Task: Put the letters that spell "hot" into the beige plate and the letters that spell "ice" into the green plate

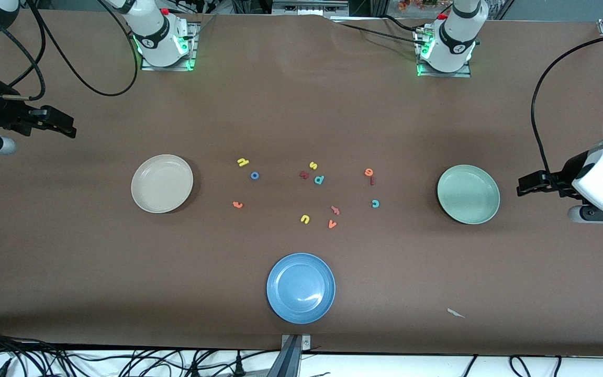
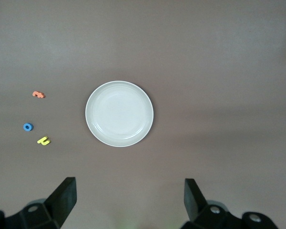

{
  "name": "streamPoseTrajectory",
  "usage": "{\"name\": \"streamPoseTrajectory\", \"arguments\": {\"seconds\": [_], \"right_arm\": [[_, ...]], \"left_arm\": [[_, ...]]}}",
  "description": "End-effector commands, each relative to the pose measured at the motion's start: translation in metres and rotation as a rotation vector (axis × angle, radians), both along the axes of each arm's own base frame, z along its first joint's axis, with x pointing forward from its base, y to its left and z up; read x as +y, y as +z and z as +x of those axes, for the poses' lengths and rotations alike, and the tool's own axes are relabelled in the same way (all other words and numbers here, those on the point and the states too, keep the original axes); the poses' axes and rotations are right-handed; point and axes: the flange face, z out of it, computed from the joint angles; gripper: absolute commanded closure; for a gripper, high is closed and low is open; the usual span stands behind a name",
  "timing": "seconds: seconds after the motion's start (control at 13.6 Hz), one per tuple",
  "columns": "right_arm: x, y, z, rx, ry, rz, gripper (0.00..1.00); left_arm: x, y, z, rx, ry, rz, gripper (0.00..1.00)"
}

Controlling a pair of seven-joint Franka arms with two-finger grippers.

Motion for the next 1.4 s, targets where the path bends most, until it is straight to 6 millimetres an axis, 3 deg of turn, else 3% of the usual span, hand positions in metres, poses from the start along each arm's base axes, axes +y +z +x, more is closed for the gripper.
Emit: {"name": "streamPoseTrajectory", "arguments": {"seconds": [0.0,0.73,1.32], "right_arm": [[0.000,0.003,0.001,0.004,0.008,0.002,0.00],[0.000,0.003,0.001,0.007,0.009,0.002,0.00],[0.000,0.003,0.001,0.004,0.008,0.002,0.00]], "left_arm": [[0.002,0.003,-0.001,-0.006,-0.015,-0.014,0.00],[-0.002,0.002,-0.003,0.005,-0.023,-0.013,0.00],[-0.029,-0.002,-0.003,0.015,-0.048,-0.031,0.00]]}}
